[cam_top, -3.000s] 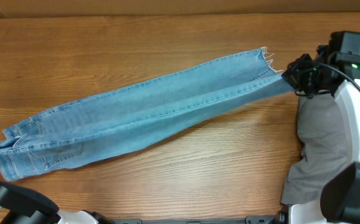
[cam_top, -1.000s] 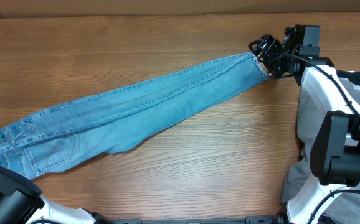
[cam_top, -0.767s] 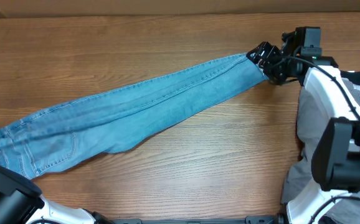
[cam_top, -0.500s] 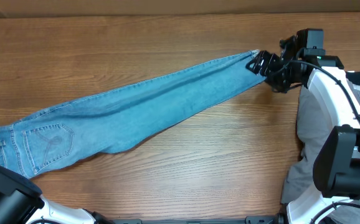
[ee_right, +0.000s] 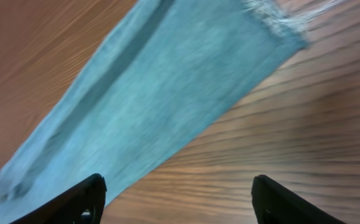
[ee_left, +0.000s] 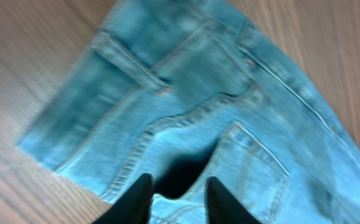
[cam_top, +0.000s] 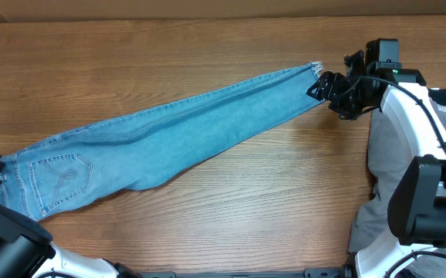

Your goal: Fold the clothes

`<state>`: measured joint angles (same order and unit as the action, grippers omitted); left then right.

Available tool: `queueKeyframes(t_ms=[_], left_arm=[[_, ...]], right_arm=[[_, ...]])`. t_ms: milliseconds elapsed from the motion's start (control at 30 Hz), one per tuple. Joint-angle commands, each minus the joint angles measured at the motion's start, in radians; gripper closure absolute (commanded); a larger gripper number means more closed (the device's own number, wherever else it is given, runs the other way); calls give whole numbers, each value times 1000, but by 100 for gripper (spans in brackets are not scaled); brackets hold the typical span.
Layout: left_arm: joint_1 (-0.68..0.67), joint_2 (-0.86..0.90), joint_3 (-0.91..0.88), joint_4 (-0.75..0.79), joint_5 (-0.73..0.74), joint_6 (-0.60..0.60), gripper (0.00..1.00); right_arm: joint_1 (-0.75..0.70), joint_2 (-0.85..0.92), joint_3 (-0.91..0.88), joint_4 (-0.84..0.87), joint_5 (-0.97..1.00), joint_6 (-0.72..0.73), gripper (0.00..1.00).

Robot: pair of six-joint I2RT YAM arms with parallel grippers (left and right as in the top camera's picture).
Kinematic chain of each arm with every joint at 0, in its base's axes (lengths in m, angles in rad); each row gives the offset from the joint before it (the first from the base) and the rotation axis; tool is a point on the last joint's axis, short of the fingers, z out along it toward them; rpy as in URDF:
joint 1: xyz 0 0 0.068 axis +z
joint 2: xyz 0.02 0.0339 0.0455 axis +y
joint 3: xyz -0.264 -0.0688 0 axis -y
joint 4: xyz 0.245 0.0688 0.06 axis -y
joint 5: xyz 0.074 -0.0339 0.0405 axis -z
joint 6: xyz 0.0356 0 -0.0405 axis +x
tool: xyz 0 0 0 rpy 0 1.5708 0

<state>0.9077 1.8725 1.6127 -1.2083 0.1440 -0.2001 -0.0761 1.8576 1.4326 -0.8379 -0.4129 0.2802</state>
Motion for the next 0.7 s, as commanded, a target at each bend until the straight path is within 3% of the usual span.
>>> queueKeyframes(t_ms=[0,200,500,667], left_arm=[[-46,12,-24,-1,63,44,77],[-118,12,-136,42,55,95,71],[-156,12,-282,137,32,97,71],[-156,12,-290,141,32,100,69]], right_arm=[[3,3,-8,28,151,51,23],[3,65,-20,151,210,55,25],[4,188,-20,344,211,56,45],[4,238,-20,410,184,57,50]])
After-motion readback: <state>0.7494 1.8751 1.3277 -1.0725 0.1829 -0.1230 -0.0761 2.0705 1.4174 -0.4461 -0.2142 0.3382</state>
